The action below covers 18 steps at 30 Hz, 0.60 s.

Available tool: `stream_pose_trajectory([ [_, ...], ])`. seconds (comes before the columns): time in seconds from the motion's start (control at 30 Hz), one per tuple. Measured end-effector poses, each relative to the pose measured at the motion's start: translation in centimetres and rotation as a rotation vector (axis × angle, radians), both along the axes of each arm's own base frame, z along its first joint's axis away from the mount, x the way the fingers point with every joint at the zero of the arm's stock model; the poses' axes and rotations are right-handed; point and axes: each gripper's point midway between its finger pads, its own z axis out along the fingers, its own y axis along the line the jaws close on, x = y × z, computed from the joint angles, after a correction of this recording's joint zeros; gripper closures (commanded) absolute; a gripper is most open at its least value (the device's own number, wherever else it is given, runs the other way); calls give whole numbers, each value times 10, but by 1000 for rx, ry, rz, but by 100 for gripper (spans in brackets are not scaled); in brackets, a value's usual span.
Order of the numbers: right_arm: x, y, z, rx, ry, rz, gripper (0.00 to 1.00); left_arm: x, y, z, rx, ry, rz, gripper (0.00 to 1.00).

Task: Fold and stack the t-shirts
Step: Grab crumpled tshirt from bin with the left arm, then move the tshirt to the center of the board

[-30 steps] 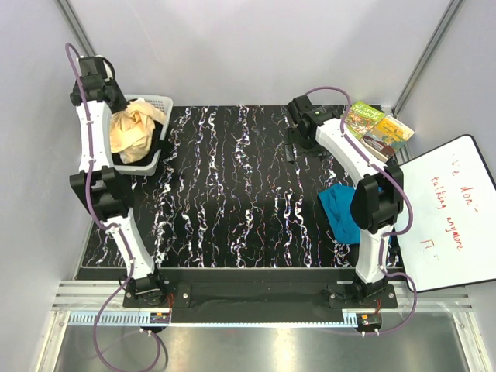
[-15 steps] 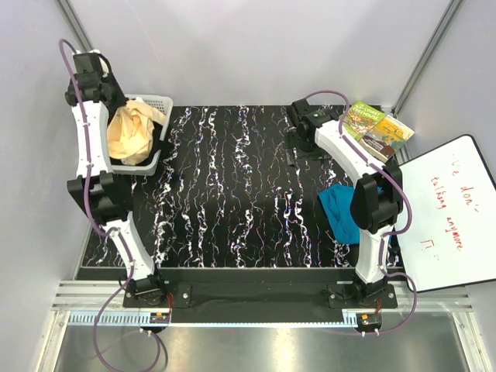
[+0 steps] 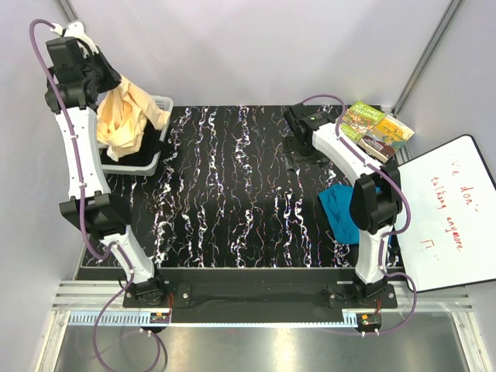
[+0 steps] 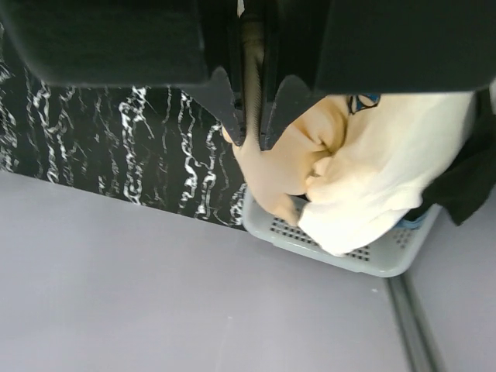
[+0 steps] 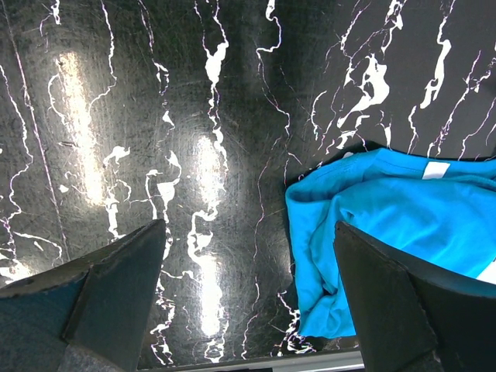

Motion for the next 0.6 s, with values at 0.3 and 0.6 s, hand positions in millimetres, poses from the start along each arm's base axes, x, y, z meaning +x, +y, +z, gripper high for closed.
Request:
stream_pose_trajectory([
  [0.3,-4,10,0,7,-1,8,4,-3,-30,34,-84,-113,-104,100],
  [0.6,-12,20,-5,7,11,18,4,-34,-88,120,-245,-361,-297,100],
])
